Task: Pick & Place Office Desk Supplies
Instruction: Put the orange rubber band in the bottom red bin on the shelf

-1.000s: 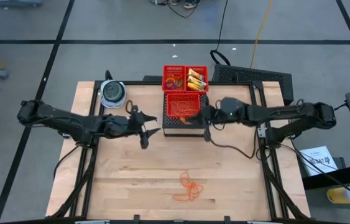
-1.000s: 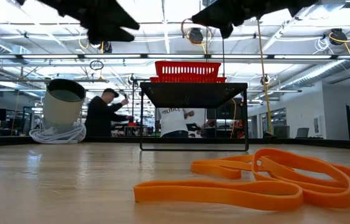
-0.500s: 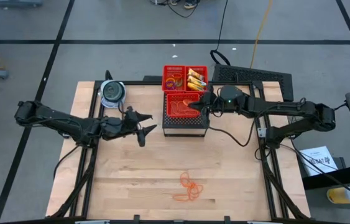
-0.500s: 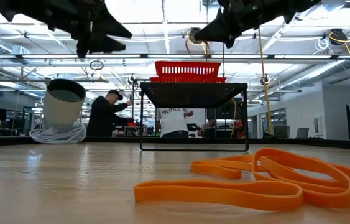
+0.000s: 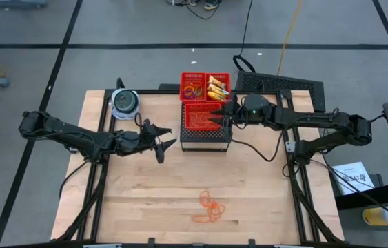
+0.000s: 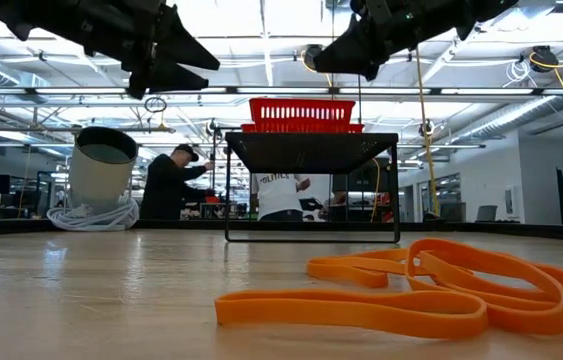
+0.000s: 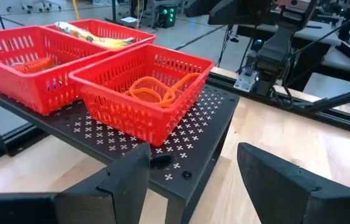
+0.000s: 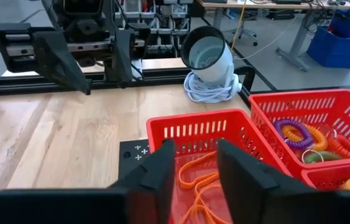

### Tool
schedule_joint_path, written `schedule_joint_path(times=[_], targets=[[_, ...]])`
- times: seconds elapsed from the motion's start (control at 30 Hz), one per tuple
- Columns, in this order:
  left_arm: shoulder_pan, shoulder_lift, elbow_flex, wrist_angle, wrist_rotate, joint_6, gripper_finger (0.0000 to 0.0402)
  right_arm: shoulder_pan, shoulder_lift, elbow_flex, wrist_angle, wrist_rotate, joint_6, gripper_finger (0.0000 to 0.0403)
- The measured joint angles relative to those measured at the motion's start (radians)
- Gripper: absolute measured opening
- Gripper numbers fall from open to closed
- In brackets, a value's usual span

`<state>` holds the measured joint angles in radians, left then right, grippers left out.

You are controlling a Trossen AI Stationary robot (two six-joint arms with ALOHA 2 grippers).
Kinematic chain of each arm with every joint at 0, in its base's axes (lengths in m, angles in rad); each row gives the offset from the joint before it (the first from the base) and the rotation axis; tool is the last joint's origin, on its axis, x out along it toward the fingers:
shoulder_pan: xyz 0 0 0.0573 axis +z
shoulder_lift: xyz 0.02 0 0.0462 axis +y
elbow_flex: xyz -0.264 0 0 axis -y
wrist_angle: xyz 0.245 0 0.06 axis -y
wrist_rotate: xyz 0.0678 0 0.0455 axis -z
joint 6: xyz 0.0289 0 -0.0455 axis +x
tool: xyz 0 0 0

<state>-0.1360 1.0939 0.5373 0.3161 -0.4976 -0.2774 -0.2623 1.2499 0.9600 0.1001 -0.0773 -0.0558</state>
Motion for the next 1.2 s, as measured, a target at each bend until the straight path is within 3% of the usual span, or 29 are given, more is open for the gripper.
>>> schedule_joint_path(times=[0.2,0.3,0.43,0.9,1.2], targets=[[0.0,0.0,0.0,0.001,0.0,-0.083,0.025,0.018,-0.006,0.0,0.001,-0.008,0.009,0.0162],[0.0,0.0,0.0,0.001,0.0,-0.1,0.025,0.05,-0.014,-0.001,0.012,-0.079,-0.025,0.017],[0.0,0.0,0.0,0.0,0.001,-0.098,0.025,0.108,-0.012,-0.001,0.007,-0.139,-0.042,0.0169],[0.0,0.0,0.0,0.0,0.002,-0.102,0.0251,0.342,-0.013,-0.003,-0.011,-0.14,-0.039,0.0161],[0.0,0.0,0.0,0.0,0.001,-0.095,0.0251,0.478,-0.013,-0.095,0.023,-0.129,0.062,0.0163]])
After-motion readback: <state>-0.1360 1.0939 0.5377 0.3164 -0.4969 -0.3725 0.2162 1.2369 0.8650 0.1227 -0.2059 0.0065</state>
